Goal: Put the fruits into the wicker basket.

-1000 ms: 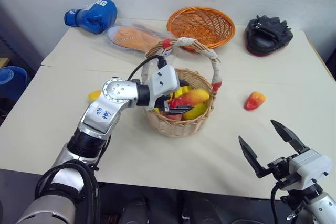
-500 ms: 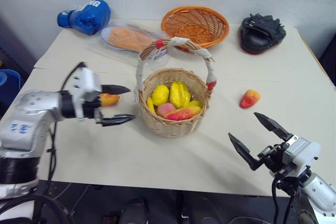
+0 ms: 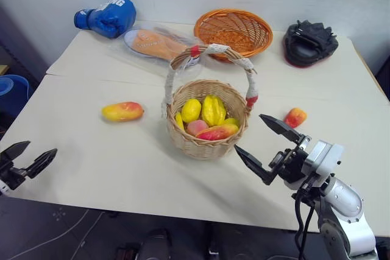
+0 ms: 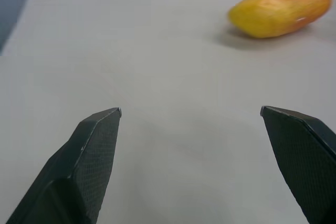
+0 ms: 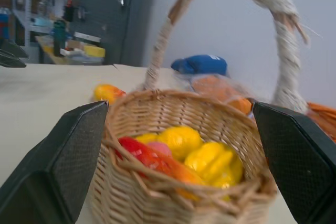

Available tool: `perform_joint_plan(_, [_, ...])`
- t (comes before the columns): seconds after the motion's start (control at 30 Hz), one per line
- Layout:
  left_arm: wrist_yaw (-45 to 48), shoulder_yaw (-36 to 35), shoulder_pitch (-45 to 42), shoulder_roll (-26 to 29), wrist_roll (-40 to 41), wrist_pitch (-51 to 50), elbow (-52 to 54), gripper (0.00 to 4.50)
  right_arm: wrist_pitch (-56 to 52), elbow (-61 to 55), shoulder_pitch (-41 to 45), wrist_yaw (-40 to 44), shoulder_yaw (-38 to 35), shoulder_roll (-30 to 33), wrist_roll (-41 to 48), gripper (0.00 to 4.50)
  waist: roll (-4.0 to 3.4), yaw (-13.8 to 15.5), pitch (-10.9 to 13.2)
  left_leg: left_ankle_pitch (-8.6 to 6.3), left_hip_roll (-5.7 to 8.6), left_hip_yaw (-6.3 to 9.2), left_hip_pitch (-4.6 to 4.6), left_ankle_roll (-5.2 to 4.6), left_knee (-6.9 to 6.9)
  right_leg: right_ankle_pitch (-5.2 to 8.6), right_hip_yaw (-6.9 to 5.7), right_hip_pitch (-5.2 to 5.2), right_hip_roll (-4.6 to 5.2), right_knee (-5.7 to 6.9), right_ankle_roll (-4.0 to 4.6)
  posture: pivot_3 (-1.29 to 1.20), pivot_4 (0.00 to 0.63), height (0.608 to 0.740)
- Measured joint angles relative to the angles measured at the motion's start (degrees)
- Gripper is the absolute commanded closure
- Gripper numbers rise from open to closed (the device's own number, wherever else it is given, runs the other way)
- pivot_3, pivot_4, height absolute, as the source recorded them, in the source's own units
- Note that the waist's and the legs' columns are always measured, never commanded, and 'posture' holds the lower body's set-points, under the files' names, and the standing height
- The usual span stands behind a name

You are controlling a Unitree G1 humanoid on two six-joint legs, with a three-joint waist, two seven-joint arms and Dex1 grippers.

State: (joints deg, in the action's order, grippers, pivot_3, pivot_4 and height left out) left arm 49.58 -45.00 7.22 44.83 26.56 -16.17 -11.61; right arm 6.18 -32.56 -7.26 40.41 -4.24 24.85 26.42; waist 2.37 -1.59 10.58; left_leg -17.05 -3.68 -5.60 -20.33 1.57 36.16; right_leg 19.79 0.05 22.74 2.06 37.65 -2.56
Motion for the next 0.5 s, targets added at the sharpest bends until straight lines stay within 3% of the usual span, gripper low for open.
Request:
perform_joint_plan(0.17, [-0.2, 6.7, -5.9, 1.2, -0.7, 0.6, 0.7, 0.03, 0.0, -0.6, 0.0, -0.7, -0.1, 0.0, -0.8, 0.00, 0.02, 0.1, 0.0, 0.12, -0.03, 0.00, -0.11, -0.01, -0.08, 0.07, -0.55, -0.09, 0.35, 0.00, 0.13, 0.00, 0.150, 0.740])
perform_joint_plan(0.33, [5.6, 23.6, -25.5, 5.3, -6.4, 4.2, -2.8, 0.03, -0.9, -2.1, -0.2, -1.9, -0.3, 0.0, -0.9, 0.00, 0.03, 0.1, 0.0, 0.23, -0.03, -0.02, -0.20, -0.02, -0.08, 0.07, -0.75, -0.16, 0.41, -0.02, 0.12, 0.00, 0.150, 0.740])
perform_joint_plan(0.5, [11.5, 40.7, -43.8, 5.1, -19.5, 17.1, -22.1, 0.03, -1.6, -2.5, -0.3, -3.3, -0.4, 0.0, -2.1, 0.00, -0.05, -0.9, 0.0, 0.22, -0.16, -0.47, -0.24, -0.03, -0.06, 0.06, -0.65, 0.10, 0.15, 0.08, 0.07, 0.00, 0.150, 0.740])
